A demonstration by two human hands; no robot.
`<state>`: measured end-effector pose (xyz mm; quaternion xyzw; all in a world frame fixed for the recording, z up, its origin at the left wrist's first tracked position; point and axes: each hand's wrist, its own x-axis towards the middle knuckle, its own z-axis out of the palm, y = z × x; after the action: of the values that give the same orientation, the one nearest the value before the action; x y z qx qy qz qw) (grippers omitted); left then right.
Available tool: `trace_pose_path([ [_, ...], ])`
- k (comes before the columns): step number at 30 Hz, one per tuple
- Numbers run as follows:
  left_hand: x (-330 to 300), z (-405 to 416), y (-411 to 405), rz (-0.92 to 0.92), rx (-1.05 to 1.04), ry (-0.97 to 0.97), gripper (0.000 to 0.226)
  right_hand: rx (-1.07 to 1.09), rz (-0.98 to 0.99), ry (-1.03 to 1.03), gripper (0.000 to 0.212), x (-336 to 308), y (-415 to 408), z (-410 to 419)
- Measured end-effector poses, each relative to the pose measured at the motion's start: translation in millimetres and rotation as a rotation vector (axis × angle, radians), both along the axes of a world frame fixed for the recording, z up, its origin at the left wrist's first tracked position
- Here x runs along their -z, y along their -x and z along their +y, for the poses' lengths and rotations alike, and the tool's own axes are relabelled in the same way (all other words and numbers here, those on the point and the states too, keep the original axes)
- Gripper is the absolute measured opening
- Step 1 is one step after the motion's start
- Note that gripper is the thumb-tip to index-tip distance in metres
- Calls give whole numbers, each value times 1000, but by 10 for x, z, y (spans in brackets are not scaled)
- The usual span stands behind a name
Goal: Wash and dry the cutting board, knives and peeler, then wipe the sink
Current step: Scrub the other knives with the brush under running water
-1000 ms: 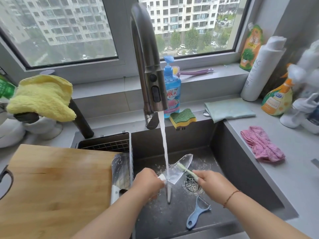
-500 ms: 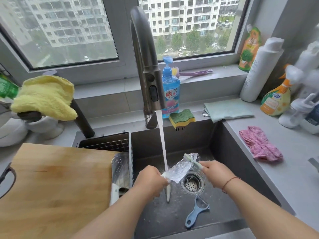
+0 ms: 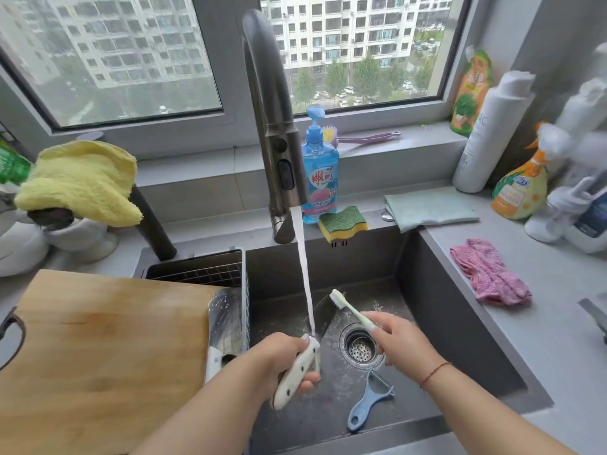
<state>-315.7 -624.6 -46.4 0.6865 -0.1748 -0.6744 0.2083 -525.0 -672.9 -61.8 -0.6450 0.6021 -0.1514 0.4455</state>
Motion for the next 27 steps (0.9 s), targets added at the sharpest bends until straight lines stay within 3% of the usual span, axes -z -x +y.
trace_pose_path([
  [4,41,5,-22,87,3,-20,43,-184,-39,-72,28,-29,-58,151],
  [7,39,11,-11,160,-30,-8,33,-226,-61,-100,29,-35,-117,195],
  [13,5,32,-55,262,-49,-37,35,-153,165,24,27,25,-22,-7],
  [19,-5,44,-39,289,-41,-31,31,-316,-44,-73,33,-113,-194,160],
  [25,-52,43,2,321,-62,-3,26,-137,250,64,31,-22,32,-200],
  [27,-48,45,-10,309,-67,9,26,-123,260,57,32,15,103,-196],
])
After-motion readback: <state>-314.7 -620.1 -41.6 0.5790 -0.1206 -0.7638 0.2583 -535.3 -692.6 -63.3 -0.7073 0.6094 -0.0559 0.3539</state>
